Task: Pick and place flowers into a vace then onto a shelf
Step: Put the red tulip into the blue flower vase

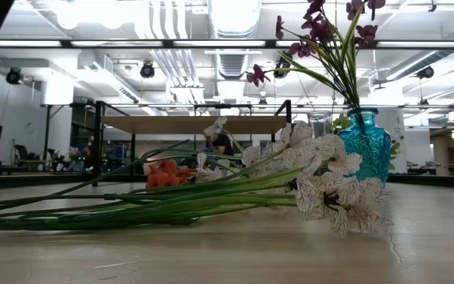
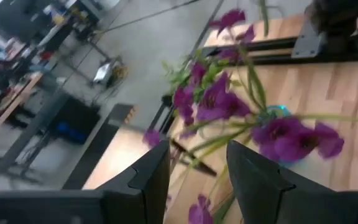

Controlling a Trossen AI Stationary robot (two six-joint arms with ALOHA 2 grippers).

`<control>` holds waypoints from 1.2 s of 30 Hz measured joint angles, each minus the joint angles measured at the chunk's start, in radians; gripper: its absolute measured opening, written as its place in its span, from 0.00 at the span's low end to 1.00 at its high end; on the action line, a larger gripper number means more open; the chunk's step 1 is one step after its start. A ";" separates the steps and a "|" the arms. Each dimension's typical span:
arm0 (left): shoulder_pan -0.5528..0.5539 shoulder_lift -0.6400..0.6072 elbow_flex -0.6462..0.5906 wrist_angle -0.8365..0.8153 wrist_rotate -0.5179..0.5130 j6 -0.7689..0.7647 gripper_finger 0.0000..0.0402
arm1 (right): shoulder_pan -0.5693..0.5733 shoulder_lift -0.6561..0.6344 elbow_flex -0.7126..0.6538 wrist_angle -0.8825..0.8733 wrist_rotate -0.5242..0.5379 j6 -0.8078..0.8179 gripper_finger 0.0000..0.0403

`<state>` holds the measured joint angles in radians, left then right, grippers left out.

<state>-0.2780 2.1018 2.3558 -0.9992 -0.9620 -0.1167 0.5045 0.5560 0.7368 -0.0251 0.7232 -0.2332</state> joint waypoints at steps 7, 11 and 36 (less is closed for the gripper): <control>0.023 -0.016 0.000 0.007 -0.010 0.029 0.36 | 0.000 -0.044 -0.010 -0.092 -0.001 0.048 0.02; 0.077 -0.020 0.000 0.090 0.202 0.087 0.36 | 0.000 -0.081 -0.020 -0.100 0.001 0.051 0.02; 0.181 -0.089 -0.001 0.000 0.379 0.175 0.36 | -0.004 -0.175 -0.379 0.264 0.070 0.043 0.02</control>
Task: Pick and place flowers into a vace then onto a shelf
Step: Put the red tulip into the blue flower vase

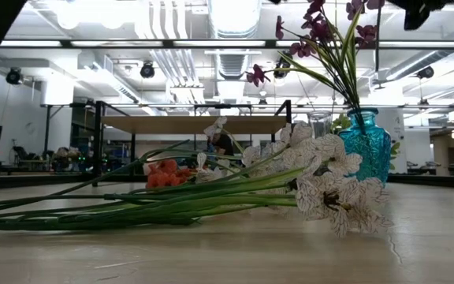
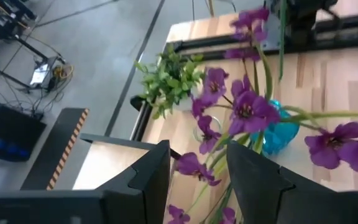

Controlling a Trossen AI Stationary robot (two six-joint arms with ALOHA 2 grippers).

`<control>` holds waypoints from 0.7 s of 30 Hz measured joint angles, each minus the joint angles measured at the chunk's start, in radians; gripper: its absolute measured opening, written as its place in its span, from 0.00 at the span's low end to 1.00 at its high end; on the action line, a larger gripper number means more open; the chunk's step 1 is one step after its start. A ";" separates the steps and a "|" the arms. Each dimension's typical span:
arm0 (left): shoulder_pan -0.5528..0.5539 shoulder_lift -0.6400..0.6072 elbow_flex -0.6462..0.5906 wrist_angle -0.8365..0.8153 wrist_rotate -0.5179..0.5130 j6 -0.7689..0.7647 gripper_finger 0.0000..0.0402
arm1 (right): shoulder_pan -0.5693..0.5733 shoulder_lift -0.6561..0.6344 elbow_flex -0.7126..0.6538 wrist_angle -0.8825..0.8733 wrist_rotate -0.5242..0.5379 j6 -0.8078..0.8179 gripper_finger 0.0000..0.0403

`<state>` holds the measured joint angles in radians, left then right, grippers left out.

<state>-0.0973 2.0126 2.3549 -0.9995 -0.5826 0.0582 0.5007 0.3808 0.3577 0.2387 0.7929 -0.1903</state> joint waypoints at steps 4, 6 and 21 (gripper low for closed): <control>-0.005 -0.024 0.001 -0.045 -0.001 -0.009 0.36 | -0.004 0.006 -0.083 0.123 0.000 -0.022 0.02; -0.005 -0.025 0.001 -0.052 -0.001 -0.015 0.36 | -0.010 0.006 -0.116 0.156 0.003 -0.023 0.02; 0.005 -0.026 0.001 -0.060 -0.025 0.029 0.36 | -0.158 0.028 -0.293 0.357 -0.070 0.008 0.02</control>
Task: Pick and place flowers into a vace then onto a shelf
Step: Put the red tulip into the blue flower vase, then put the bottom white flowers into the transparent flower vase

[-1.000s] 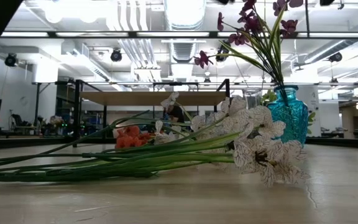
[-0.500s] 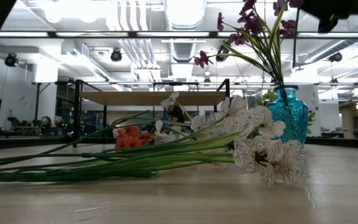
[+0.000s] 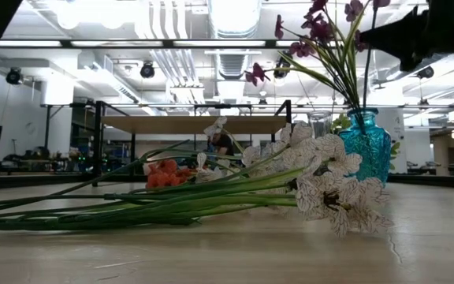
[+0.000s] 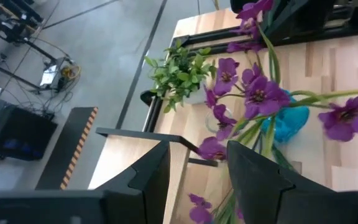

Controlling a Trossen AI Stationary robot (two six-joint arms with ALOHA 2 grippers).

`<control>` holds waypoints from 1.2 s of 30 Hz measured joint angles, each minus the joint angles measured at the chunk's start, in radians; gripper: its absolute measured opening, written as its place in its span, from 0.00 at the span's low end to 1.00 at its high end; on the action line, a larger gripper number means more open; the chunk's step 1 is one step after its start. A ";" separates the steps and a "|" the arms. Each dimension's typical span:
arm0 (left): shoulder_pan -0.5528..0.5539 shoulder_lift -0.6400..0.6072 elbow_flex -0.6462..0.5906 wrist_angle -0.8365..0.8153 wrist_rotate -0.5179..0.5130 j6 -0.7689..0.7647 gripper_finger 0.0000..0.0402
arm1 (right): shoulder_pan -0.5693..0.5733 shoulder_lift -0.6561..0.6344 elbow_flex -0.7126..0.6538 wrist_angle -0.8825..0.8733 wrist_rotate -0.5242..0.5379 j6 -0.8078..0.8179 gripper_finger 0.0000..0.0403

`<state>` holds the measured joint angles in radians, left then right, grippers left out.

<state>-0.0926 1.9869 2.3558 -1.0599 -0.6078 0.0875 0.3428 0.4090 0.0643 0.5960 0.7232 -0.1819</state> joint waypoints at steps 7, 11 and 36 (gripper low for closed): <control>0.003 0.000 0.000 -0.008 -0.015 0.002 0.36 | -0.041 0.001 -0.057 -0.007 -0.044 0.093 0.02; 0.004 0.000 0.000 -0.010 -0.033 0.009 0.36 | -0.045 0.021 -0.056 -0.017 -0.056 0.123 0.02; 0.017 -0.005 0.000 -0.014 -0.058 0.009 0.36 | -0.049 0.064 0.032 -0.142 -0.070 0.183 0.43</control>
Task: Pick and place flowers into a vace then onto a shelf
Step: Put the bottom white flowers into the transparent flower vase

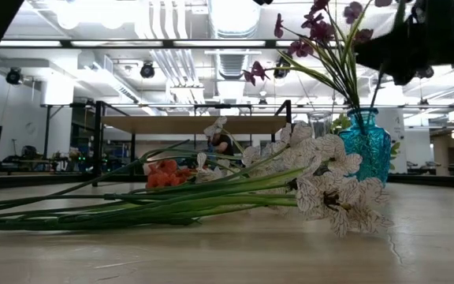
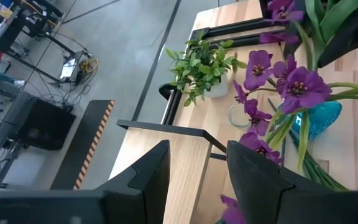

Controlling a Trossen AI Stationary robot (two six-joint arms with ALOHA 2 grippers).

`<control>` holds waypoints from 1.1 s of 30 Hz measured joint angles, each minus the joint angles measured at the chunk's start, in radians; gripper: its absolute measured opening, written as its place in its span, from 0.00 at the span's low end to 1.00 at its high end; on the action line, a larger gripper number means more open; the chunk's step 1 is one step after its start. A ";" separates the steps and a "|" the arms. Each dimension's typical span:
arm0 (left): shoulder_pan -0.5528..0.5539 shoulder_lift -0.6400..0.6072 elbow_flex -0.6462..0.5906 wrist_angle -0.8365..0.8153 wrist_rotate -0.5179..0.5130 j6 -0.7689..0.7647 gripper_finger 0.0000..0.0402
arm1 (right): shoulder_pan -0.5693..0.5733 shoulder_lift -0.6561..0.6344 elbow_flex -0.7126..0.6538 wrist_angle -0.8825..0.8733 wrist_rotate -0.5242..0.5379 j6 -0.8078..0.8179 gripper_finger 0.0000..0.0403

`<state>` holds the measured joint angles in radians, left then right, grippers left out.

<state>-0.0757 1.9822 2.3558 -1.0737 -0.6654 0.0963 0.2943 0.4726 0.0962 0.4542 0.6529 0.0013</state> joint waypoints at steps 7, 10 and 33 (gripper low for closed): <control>0.000 -0.014 0.000 -0.004 0.000 -0.003 0.36 | 0.000 0.003 0.255 -0.481 -0.003 0.105 0.57; 0.000 -0.015 0.000 -0.007 0.000 -0.003 0.36 | 0.000 0.002 0.335 -0.612 -0.006 0.143 0.62; -0.003 -0.036 0.000 -0.016 0.000 -0.033 0.36 | 0.000 0.020 0.681 -0.712 -0.103 -0.042 0.68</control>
<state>-0.0784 1.9460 2.3558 -1.0893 -0.6651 0.0636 0.2947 0.4931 0.7774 -0.2573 0.5502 -0.0402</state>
